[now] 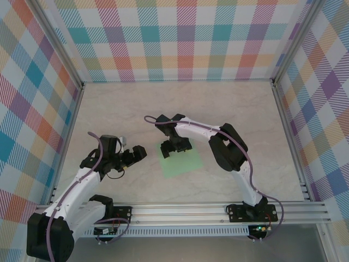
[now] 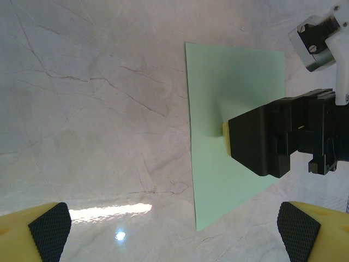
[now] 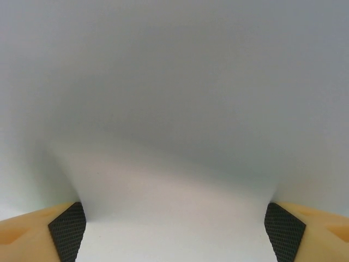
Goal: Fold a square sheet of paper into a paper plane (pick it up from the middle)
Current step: Fold the square sheet of paper in half at the center of the table.
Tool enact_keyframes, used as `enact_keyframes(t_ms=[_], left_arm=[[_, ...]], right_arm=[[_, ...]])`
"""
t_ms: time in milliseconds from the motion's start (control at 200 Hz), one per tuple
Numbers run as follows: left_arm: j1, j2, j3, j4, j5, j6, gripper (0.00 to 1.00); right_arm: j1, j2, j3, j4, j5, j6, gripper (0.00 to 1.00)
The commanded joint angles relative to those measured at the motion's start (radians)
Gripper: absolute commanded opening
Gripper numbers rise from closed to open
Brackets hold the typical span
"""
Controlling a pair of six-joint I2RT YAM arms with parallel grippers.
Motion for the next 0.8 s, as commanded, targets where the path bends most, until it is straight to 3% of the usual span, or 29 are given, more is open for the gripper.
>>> enact_keyframes(t_ms=[0,375,645,800], left_arm=[[-0.012,-0.001,0.02,-0.01,0.009,0.019,1.0],[-0.012,-0.005,0.023,-0.016,0.005,0.02,1.0],[-0.012,-0.007,0.029,-0.026,-0.003,0.027,1.0],[-0.012,-0.006,0.03,-0.025,0.001,0.03,1.0]], right_arm=[[0.0,0.03,-0.031,-0.008,-0.044,0.0,0.86],[0.0,0.032,-0.052,-0.025,0.0,0.024,0.75],[0.006,-0.06,0.019,-0.074,-0.028,0.006,0.97],[0.006,-0.027,0.017,-0.082,-0.016,0.022,1.0]])
